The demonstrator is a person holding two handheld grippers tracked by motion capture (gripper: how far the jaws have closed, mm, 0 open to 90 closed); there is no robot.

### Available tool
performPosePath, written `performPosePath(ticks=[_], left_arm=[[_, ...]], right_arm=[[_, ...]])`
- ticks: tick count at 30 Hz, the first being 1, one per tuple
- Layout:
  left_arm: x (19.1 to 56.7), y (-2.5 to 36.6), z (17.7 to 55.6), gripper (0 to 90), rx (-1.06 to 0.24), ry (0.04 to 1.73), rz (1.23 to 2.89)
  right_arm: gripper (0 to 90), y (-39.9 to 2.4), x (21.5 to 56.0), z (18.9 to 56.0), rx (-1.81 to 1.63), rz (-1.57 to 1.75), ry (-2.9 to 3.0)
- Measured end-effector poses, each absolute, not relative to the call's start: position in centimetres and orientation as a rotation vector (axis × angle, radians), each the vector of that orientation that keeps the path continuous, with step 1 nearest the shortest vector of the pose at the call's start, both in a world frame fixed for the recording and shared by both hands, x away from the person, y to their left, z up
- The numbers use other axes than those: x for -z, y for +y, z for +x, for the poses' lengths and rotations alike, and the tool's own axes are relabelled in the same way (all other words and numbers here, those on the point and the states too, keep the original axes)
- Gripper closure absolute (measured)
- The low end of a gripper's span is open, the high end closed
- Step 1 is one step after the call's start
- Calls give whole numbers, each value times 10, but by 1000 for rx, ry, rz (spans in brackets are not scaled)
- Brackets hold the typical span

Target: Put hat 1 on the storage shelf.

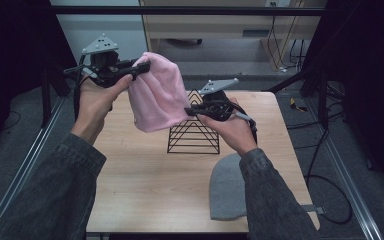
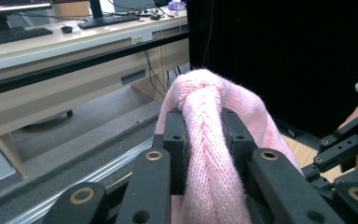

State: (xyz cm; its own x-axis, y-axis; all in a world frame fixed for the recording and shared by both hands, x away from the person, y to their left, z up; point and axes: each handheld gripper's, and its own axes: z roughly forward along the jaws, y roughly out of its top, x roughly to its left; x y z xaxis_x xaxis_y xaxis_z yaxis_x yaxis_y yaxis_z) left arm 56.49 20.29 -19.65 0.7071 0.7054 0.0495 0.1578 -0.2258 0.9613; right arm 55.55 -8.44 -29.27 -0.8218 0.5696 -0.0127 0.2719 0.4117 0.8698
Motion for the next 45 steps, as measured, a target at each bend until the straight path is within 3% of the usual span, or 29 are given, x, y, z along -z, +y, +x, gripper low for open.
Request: performPosePath(ticks=[13, 45], left_arm=[[189, 172, 591, 751, -583, 634, 1779], [226, 136, 607, 748, -570, 587, 1794]], right_arm=[[833, -103, 295, 585, -1385, 792, 2319], [839, -131, 339, 584, -1304, 845, 2236]])
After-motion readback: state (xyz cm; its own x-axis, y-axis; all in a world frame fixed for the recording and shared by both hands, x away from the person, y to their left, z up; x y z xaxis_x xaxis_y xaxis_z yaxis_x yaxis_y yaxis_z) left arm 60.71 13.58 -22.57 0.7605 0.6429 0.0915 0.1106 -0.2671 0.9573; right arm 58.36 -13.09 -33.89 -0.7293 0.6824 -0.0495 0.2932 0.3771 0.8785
